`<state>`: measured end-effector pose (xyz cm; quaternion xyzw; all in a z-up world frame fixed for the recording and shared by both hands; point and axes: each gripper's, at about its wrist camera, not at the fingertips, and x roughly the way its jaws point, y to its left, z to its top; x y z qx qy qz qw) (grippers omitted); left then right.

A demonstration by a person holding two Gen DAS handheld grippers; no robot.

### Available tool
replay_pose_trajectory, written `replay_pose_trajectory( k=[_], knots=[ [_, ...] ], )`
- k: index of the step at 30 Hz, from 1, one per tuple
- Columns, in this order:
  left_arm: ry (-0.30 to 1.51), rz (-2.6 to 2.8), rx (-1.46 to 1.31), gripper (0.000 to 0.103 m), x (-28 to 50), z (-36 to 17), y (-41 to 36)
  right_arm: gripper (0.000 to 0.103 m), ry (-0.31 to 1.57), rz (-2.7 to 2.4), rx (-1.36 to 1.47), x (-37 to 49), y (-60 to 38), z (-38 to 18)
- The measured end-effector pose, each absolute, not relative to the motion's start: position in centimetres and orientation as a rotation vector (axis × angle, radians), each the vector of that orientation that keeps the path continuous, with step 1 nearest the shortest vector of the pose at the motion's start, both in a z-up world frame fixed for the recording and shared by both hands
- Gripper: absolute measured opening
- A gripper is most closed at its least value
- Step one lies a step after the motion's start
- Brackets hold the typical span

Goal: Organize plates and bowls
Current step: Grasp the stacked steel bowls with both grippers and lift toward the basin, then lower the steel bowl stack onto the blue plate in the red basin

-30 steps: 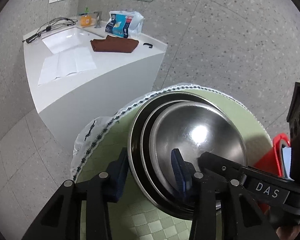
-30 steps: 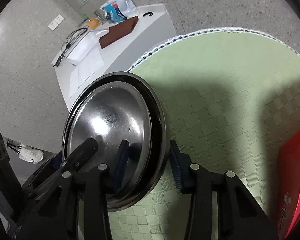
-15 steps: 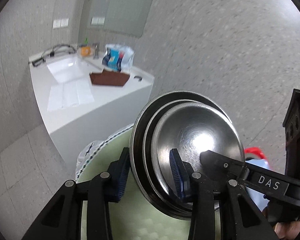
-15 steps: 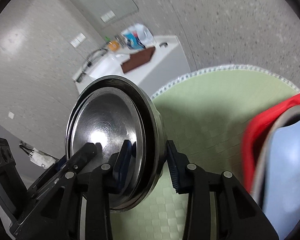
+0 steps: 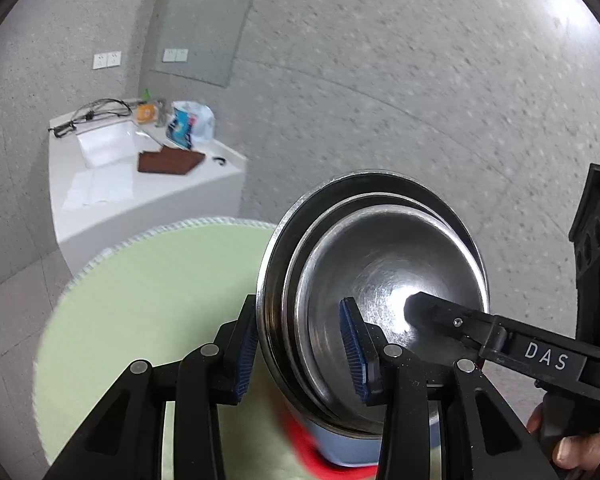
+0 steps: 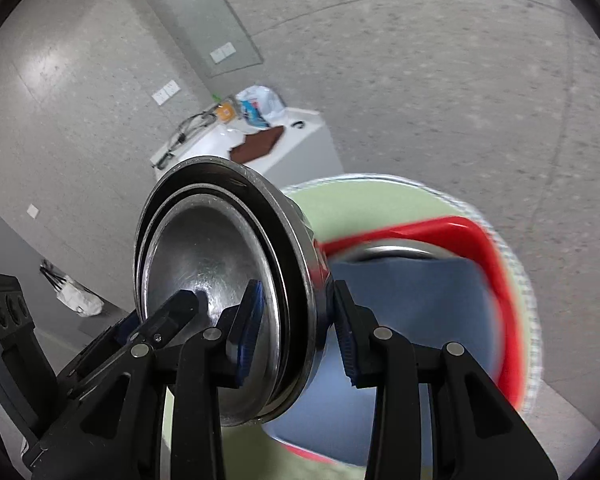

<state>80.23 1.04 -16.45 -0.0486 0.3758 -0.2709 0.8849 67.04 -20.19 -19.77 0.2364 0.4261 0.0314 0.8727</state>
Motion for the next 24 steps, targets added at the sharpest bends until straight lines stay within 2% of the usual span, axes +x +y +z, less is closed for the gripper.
replay_pose_trajectory(
  k=[13, 24],
  knots=[
    [0.959, -0.507, -0.028, 0.035, 79.5, -20.4, -6.2, 0.035, 1.049, 0.061, 0.529, 64.6, -26.6, -27.2],
    [1.022, -0.450, -0.016, 0.037, 82.6, -22.2, -10.1, 0.037, 1.089, 0.078, 0.487, 65.7, -26.9, -28.8]
  ],
)
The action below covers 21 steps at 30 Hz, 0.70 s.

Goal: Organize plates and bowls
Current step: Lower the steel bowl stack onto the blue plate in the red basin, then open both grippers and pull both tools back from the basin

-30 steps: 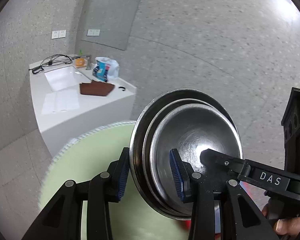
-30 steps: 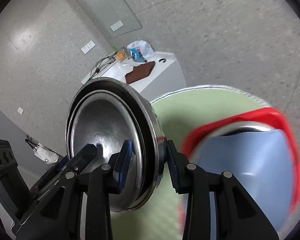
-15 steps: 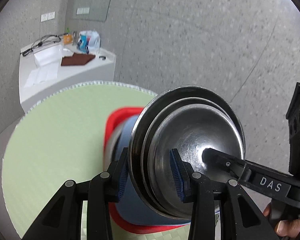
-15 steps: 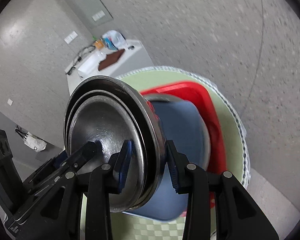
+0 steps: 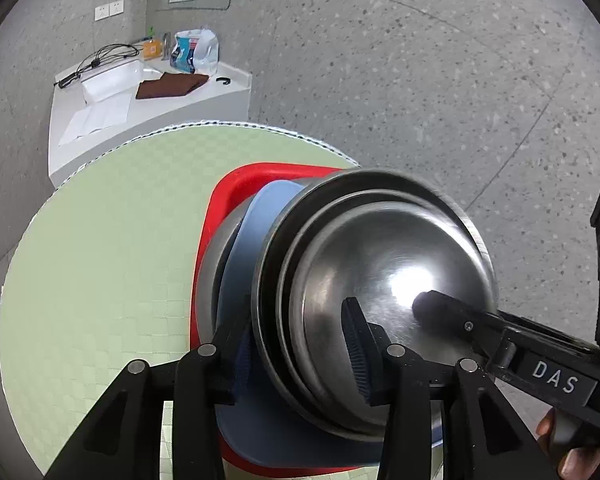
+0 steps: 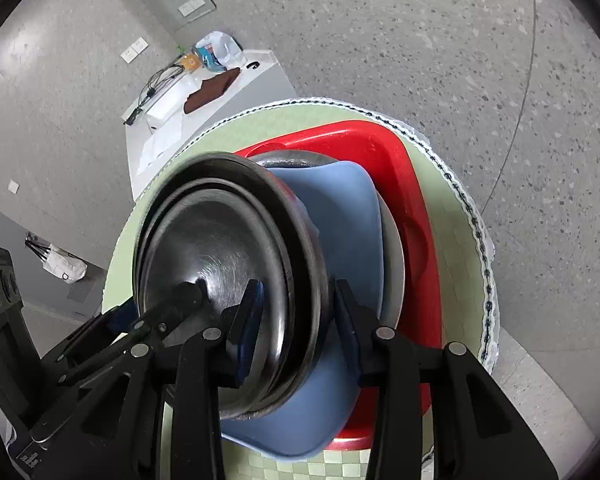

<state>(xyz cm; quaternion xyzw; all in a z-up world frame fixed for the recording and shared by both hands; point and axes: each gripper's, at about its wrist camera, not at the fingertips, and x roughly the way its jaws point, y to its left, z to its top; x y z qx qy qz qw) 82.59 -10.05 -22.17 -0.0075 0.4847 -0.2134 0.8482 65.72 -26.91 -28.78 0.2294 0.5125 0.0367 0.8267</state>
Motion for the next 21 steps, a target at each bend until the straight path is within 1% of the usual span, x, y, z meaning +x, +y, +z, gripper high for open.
replay_pose_trajectory(
  k=[4, 6, 8, 9, 10, 11, 13, 15, 16, 19, 21],
  knots=[
    [1.013, -0.443, -0.002, 0.043, 82.4, -22.2, -10.1, 0.039, 1.102, 0.073, 0.443, 66.1, -26.5, -29.0],
    [1.006, -0.439, -0.008, 0.049, 82.1, -22.1, -9.9, 0.039, 1.100, 0.076, 0.443, 66.1, -26.5, -29.0],
    [0.983, -0.446, -0.038, 0.062, 81.5, -21.6, -9.3, 0.039, 1.090, 0.075, 0.448, 65.9, -26.8, -28.8],
    [0.966, -0.453, -0.055, 0.065, 81.1, -21.2, -9.0, 0.041, 1.084, 0.074, 0.450, 65.8, -26.9, -28.6],
    [0.953, -0.451, -0.058, 0.071, 80.6, -21.0, -8.6, 0.048, 1.074, 0.062, 0.446, 65.6, -27.1, -28.3],
    [0.931, -0.440, -0.056, 0.078, 80.0, -20.6, -8.4, 0.050, 1.057, 0.056, 0.444, 65.3, -27.2, -27.9],
    [0.902, -0.436, -0.059, 0.083, 78.9, -20.2, -7.7, 0.058, 1.036, 0.062, 0.439, 64.9, -27.4, -27.3],
    [0.880, -0.423, -0.064, 0.086, 77.9, -19.7, -7.0, 0.066, 1.020, 0.052, 0.407, 64.4, -27.1, -26.7],
    [0.868, -0.411, -0.058, 0.088, 76.9, -19.5, -6.4, 0.067, 1.003, 0.048, 0.388, 63.9, -26.8, -26.4],
    [0.826, -0.372, -0.044, 0.089, 74.4, -18.6, -5.2, 0.068, 0.961, 0.040, 0.358, 62.3, -26.2, -25.3],
    [0.792, -0.334, -0.034, 0.092, 72.2, -17.7, -4.3, 0.069, 0.925, 0.043, 0.328, 60.9, -25.5, -24.3]
  ],
)
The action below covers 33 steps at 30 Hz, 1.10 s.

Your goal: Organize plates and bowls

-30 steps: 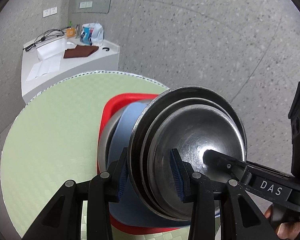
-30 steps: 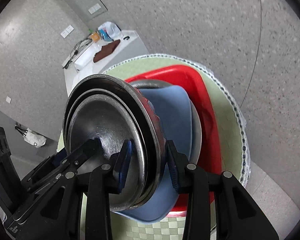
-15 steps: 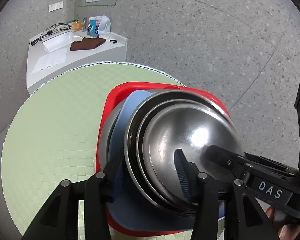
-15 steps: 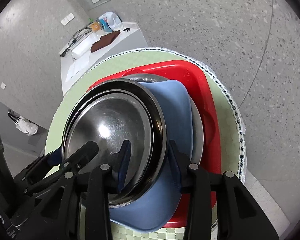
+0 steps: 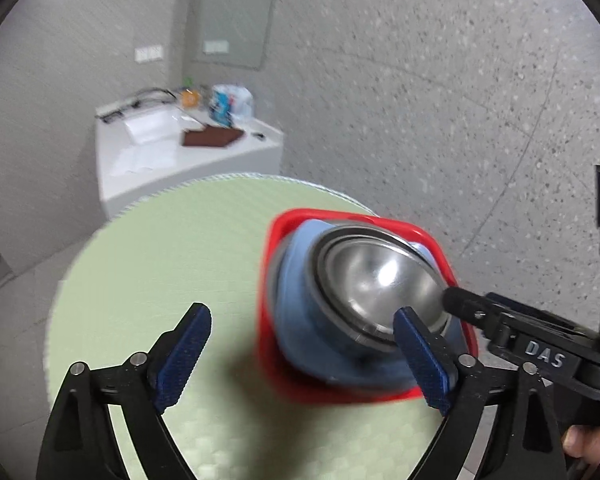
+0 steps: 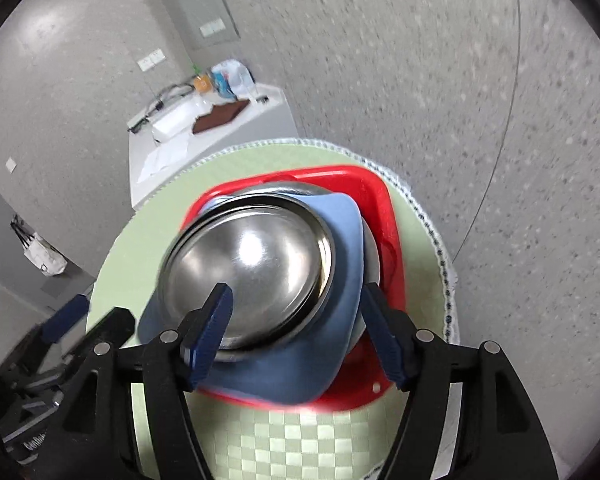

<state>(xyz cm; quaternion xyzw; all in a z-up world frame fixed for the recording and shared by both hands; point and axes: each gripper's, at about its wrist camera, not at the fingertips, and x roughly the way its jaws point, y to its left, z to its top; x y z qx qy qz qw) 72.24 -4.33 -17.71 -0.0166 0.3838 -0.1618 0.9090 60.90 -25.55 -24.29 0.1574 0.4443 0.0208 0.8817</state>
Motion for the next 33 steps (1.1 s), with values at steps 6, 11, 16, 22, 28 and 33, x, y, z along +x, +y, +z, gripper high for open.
replay_pose_trajectory(
  k=[6, 11, 16, 22, 28, 33],
  knots=[
    [0.678, -0.214, -0.023, 0.096, 62.7, -15.1, -1.2, 0.078, 0.826, 0.114, 0.260, 54.1, -22.9, -21.0],
    [0.601, -0.131, -0.016, 0.099, 53.6, -13.0, -0.1, 0.082, 0.774, 0.191, 0.240, 47.2, -20.7, -18.4],
    [0.512, -0.067, -0.004, 0.102, 43.3, -10.3, 0.3, 0.091, 0.701, 0.231, 0.222, 39.1, -19.7, -14.7],
    [0.473, -0.048, -0.016, 0.102, 30.9, -7.3, 0.0, 0.101, 0.616, 0.257, 0.205, 31.0, -19.9, -10.8],
    [0.430, -0.043, -0.012, 0.102, 20.7, -4.9, -0.9, 0.103, 0.531, 0.275, 0.190, 23.6, -22.0, -7.9],
    [0.392, -0.040, -0.002, 0.102, 13.8, -3.8, -3.2, 0.103, 0.494, 0.298, 0.186, 19.1, -24.2, -6.4]
  ],
)
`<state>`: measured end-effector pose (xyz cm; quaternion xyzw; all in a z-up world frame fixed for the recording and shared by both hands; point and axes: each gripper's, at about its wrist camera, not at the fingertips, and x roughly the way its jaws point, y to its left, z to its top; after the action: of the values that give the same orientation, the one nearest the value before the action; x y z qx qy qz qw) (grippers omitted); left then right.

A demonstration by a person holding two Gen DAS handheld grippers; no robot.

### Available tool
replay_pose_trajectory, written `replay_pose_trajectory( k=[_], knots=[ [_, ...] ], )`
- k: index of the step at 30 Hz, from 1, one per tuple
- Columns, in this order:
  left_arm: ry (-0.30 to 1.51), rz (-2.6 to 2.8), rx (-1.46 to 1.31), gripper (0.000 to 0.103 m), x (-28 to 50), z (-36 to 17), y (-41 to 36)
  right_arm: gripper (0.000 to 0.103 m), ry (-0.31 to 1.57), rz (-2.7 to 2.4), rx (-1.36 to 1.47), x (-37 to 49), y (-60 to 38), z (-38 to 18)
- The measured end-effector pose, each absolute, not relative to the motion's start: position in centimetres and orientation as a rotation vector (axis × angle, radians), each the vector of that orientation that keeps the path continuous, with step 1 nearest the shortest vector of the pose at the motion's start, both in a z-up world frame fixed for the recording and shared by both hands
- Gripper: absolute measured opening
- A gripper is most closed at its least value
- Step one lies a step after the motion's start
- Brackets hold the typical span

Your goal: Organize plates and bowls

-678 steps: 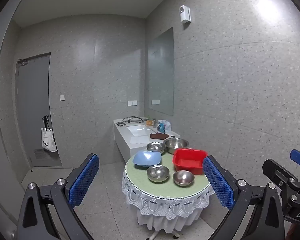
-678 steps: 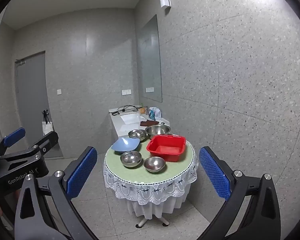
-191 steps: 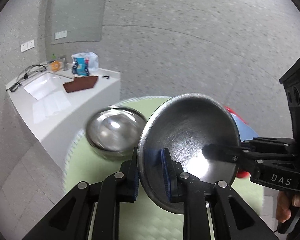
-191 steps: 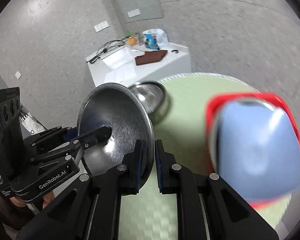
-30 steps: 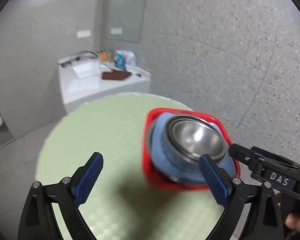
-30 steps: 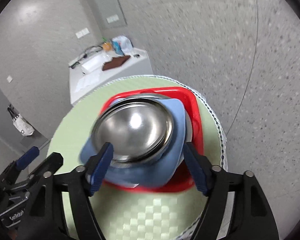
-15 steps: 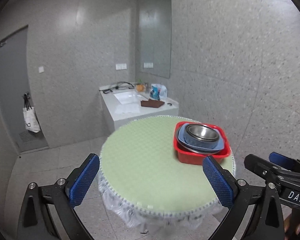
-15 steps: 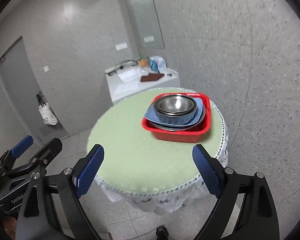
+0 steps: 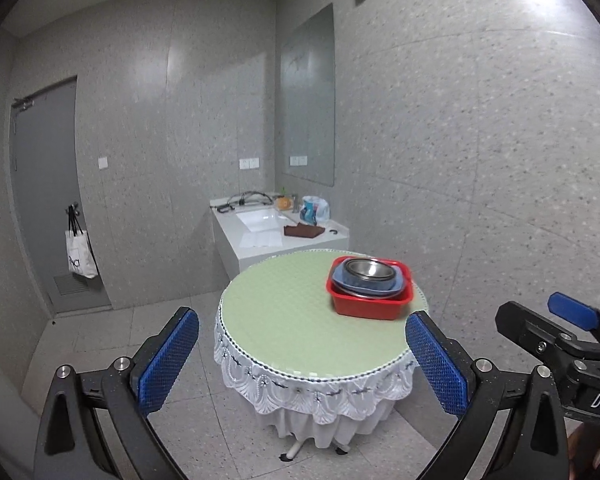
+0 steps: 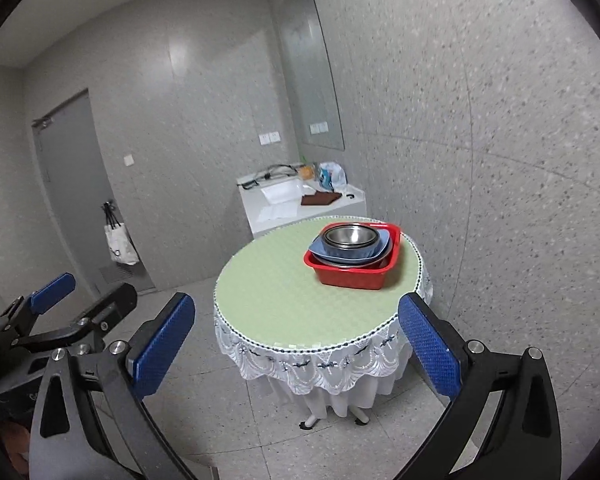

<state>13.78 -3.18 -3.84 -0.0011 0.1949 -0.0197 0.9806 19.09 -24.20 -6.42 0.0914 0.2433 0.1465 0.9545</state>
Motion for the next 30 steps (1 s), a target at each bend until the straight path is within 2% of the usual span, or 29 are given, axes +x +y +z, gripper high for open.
replay_pose_trajectory(
  k=[15, 23, 30],
  knots=[
    [0.349, 0.022, -0.029, 0.102, -3.7, -3.1, -12.0, 0.103, 0.435, 0.327, 0.142, 6.6, -31.4, -4.7],
    [0.351, -0.006, -0.031, 0.102, -5.3, -1.9, -12.7, 0.103, 0.417, 0.263, 0.140, 3.6, -32.3, -4.0],
    [0.370, 0.000, -0.022, 0.102, -4.5, -1.3, -9.6, 0.103, 0.434, 0.251, 0.171, 3.3, -30.3, -4.6]
  ],
)
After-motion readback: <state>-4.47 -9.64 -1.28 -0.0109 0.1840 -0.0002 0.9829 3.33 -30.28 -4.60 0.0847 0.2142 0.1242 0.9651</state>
